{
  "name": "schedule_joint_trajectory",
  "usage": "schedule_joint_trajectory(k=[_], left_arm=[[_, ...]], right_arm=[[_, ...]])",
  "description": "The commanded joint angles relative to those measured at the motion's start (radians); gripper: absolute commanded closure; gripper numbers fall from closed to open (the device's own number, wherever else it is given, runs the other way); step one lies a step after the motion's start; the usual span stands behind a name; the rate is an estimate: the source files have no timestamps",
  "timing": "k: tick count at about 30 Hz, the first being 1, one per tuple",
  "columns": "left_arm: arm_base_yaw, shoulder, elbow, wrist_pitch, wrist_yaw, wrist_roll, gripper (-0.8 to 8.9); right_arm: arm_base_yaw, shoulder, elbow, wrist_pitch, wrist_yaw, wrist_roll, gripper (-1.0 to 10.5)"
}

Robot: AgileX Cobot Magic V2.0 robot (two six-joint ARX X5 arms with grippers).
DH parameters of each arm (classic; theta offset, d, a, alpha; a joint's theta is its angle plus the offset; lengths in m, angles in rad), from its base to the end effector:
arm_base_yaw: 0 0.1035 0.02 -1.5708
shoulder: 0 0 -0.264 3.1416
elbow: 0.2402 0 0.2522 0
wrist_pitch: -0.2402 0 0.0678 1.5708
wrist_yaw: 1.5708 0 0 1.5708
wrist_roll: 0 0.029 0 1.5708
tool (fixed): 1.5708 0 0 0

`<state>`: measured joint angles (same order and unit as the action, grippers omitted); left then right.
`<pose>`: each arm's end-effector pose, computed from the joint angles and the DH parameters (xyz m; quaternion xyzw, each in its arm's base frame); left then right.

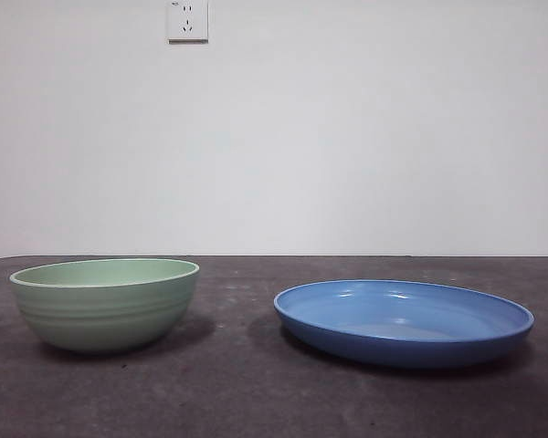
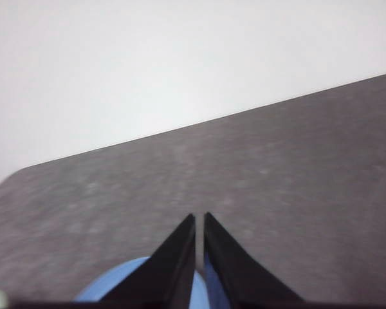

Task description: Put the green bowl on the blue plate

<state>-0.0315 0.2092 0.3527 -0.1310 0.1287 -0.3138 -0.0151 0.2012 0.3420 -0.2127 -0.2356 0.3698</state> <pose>0.0920 -0.0066 0.2539 -0.1554 0.0063 -0.0800 0.9846 0.0913 0.0054 0.2431 0.1870 0.0553 0.1015 0.9755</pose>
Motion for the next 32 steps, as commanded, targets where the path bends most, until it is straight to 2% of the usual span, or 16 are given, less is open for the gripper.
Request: schedule_joint_trajectory(k=[1,7,13,17,19,23,28,32], left_arm=[[-0.003,0.083,0.095,0.013,0.079,-0.053,7.89],[-0.005,0.273,0.287,0.01,0.337,-0.109,7.89],[-0.029,0.407,0.41,0.01,0.494,-0.217,7.89],[-0.06,0.491,0.455,-0.008,0.642,-0.22,7.89],[-0.084,0.521,0.458,-0.035,0.701,-0.193,7.89],[-0.121,0.547,0.458,-0.143,0.719,-0.117,7.89],[-0.127,0.549,0.458,-0.248,0.718,-0.117,7.89],[-0.127,0.549,0.458,-0.232,0.718,-0.117,7.89]], right_arm=[[0.0,0.07,0.1,-0.051,-0.056,0.014,9.3],[0.015,0.214,0.294,-0.204,-0.164,0.007,9.3],[0.116,0.307,0.423,-0.278,-0.211,-0.044,9.3],[0.219,0.368,0.488,-0.356,-0.212,-0.101,9.3],[0.271,0.4,0.502,-0.389,-0.222,-0.124,9.3],[0.336,0.423,0.502,-0.405,-0.248,-0.12,9.3],[0.361,0.424,0.502,-0.4,-0.311,-0.116,9.3],[0.361,0.423,0.502,-0.376,-0.315,-0.116,9.3]])
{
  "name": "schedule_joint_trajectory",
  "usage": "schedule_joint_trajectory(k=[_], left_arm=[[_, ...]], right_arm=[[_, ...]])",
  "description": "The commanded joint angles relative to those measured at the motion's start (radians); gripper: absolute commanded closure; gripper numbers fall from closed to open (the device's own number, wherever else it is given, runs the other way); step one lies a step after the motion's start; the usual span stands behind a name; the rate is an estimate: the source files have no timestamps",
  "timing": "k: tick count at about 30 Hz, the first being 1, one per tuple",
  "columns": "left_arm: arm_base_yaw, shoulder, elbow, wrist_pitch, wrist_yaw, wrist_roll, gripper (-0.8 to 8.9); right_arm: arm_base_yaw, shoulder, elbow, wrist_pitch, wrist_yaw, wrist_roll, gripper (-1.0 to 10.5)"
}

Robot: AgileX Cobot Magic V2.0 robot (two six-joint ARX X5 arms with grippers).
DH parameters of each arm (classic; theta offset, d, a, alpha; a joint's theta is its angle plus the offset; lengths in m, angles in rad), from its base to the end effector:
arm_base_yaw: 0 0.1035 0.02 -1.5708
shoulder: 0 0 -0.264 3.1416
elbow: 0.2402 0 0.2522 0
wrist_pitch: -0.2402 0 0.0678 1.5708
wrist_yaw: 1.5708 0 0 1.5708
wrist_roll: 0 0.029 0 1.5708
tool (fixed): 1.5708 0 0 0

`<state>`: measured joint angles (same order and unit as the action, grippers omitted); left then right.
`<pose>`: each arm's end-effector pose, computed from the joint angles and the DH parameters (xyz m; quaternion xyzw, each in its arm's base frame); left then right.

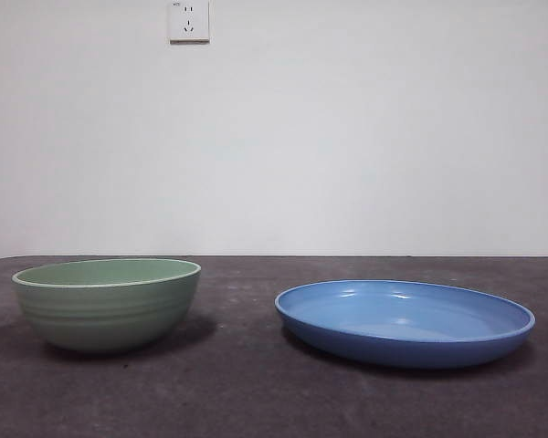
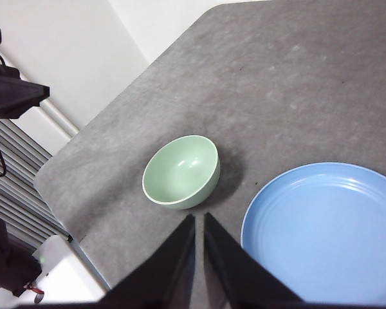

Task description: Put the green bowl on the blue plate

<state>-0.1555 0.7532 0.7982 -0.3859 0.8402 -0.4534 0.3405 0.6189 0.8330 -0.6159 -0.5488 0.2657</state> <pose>0.1464 -0.0448 0.3259 -0.2501 0.2615 -0.4227 0.8309 0.1050 0.0533 0.3311 0.1377 0.2525 0.3915 0.8741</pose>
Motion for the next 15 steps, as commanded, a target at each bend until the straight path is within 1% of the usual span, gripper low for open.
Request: schedule_joint_trajectory(k=[1,7,12,13,15], left_arm=[[-0.003,0.005,0.012,0.031,0.006,0.023,7.89],[-0.003,0.005,0.012,0.073,0.006,0.023,7.89],[-0.003,0.005,0.012,0.08,0.006,0.05,7.75],[-0.003,0.005,0.012,0.08,0.006,0.05,7.45],[-0.003,0.005,0.012,0.08,0.006,0.052,6.15]], right_arm=[[0.005,0.006,0.011,0.04,-0.002,-0.012,9.3],[0.005,0.006,0.011,0.076,-0.002,-0.011,9.3],[0.005,0.006,0.011,0.108,-0.002,-0.011,9.3],[0.005,0.006,0.011,0.109,-0.002,-0.011,9.3],[0.005,0.007,0.011,0.106,-0.002,-0.012,9.3]])
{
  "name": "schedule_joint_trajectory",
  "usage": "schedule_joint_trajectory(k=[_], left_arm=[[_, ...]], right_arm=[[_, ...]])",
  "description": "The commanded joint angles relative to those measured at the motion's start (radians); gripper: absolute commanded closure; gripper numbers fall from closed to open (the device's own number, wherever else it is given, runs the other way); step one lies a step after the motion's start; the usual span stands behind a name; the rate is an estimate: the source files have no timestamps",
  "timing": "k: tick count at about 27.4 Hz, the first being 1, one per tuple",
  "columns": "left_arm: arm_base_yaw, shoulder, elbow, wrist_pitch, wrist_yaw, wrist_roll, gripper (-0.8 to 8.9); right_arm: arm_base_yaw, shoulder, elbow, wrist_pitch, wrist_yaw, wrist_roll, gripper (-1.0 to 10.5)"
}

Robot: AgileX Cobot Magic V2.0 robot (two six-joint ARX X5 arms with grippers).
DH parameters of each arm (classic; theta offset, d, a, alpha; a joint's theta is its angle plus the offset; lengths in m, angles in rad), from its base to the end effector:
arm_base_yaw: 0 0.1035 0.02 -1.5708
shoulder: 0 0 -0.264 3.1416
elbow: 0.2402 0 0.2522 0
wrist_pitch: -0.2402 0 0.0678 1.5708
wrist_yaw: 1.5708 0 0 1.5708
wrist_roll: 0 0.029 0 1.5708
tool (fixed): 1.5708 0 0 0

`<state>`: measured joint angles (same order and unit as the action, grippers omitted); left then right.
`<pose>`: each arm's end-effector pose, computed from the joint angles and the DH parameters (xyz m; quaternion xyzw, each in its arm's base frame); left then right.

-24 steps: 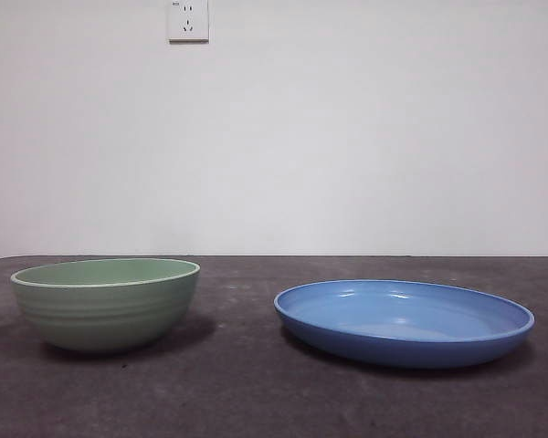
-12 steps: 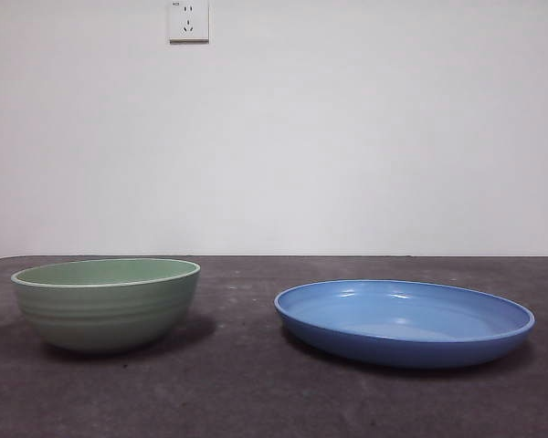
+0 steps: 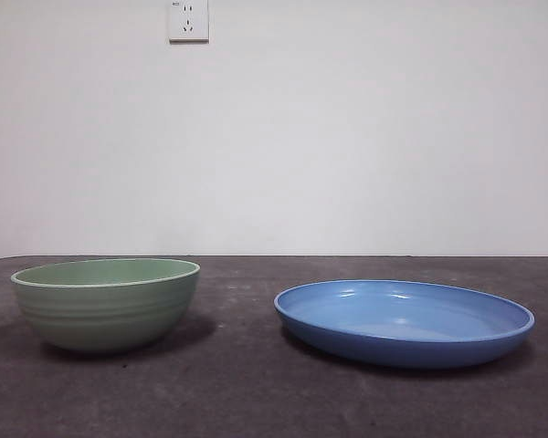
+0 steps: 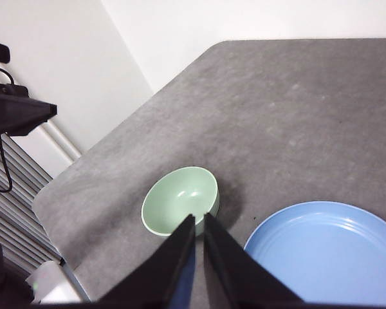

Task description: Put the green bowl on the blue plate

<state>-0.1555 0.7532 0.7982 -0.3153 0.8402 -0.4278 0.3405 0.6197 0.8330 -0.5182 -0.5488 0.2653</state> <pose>0.1482 -0.0451 0.3318 -0.2290 0.2245 -0.4355 0.8412 0.1081 0.0544 0.3395 0.1337 0.2059 0.4014 0.8824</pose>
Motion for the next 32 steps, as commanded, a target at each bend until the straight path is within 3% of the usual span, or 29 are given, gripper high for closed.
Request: schedule_joint_trajectory(k=[1,3,6,10,12,21,32], left_arm=[[-0.003,0.005,0.012,0.01,0.006,0.027,5.43],[-0.003,0.005,0.012,0.008,0.006,0.027,3.6],[-0.003,0.005,0.012,0.004,0.006,0.027,2.18],[-0.003,0.005,0.012,-0.008,-0.005,0.027,1.82],[-0.003,0.005,0.012,-0.009,-0.006,0.027,1.82],[-0.003,0.005,0.012,-0.054,-0.01,0.068,1.82],[-0.003,0.005,0.012,-0.138,-0.01,0.133,1.88]], right_arm=[[0.005,0.006,0.011,0.008,-0.001,-0.011,9.3],[0.005,0.006,0.011,0.008,-0.001,-0.011,9.3],[0.005,0.006,0.011,0.008,-0.001,-0.011,8.1],[0.005,0.006,0.011,0.008,0.005,-0.011,4.7],[0.005,0.006,0.011,0.008,0.016,-0.011,3.9],[0.005,0.006,0.011,-0.043,0.106,-0.011,3.8],[0.005,0.006,0.011,-0.042,0.104,-0.011,3.8]])
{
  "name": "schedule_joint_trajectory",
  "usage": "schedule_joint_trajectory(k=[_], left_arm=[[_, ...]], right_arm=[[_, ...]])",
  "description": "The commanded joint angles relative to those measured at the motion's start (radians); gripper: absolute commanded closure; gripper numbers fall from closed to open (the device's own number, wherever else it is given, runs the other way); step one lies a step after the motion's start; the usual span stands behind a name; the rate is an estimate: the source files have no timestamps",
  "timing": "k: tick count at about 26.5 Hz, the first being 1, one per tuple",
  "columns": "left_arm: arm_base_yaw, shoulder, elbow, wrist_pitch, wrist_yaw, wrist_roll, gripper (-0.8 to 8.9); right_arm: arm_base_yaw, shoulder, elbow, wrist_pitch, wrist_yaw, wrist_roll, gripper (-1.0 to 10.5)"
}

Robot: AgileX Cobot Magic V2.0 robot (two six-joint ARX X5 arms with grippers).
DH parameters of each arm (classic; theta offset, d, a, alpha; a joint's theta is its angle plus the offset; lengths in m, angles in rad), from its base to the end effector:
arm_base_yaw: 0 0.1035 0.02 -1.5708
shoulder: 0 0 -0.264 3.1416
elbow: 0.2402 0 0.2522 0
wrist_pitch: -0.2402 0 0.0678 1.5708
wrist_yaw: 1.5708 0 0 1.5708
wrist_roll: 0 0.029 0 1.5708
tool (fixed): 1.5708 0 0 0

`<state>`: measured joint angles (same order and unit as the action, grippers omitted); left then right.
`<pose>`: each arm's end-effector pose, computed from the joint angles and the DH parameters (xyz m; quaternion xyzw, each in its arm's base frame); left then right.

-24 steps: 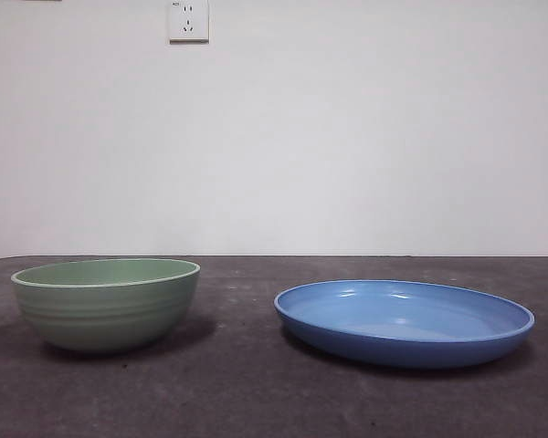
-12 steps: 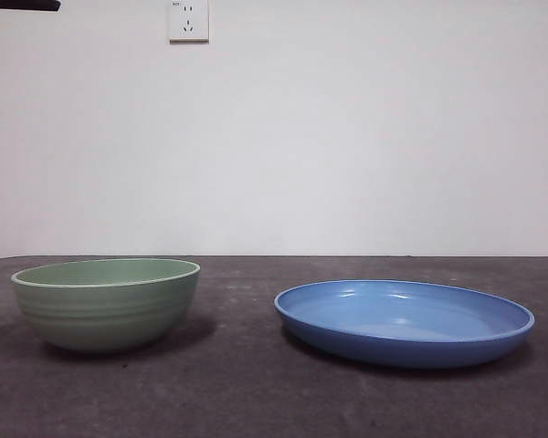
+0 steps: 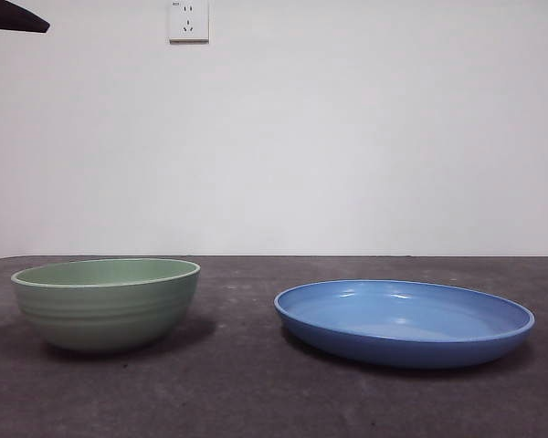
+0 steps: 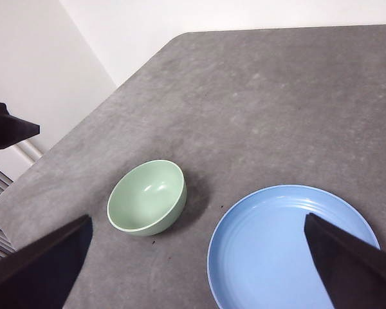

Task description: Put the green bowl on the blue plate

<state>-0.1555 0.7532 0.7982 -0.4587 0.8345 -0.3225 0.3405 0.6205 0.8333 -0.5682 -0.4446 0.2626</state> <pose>0.1442 -0.0444 0.3199 -0.2058 0.2658 -0.4278 0.8391 0.1090 0.0519 0.3347 0.1282 0.2243 0.3502 0.9004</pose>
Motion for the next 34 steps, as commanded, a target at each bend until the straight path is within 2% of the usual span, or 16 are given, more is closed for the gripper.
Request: schedule_joint_trajectory(k=[1,7,12,18,23,25,30,34], left_arm=[[-0.003,0.005,0.012,0.006,-0.005,0.029,1.88],[-0.003,0.016,0.012,-0.02,-0.073,0.021,1.88],[-0.003,0.079,0.012,-0.039,-0.144,0.008,1.88],[-0.016,0.225,0.013,-0.049,-0.269,-0.003,1.92],[-0.04,0.376,0.013,-0.05,-0.396,0.03,1.96],[-0.049,0.434,0.013,-0.047,-0.418,0.043,2.28],[-0.068,0.55,0.013,-0.038,-0.421,0.088,3.85],[-0.069,0.617,0.013,-0.046,-0.487,0.102,3.87]], right_arm=[[0.005,0.005,0.011,0.008,0.0,-0.008,3.9],[0.005,0.005,0.011,0.018,-0.004,-0.007,3.9],[0.005,0.005,0.011,0.018,-0.043,0.004,3.9],[0.005,0.005,0.011,0.014,-0.076,0.011,3.9],[0.005,0.005,0.011,0.012,-0.09,0.019,3.9],[0.005,0.005,0.011,0.011,-0.09,0.019,3.9],[0.005,0.005,0.011,0.011,-0.09,0.019,3.9],[0.005,0.005,0.011,0.011,-0.091,0.019,3.9]])
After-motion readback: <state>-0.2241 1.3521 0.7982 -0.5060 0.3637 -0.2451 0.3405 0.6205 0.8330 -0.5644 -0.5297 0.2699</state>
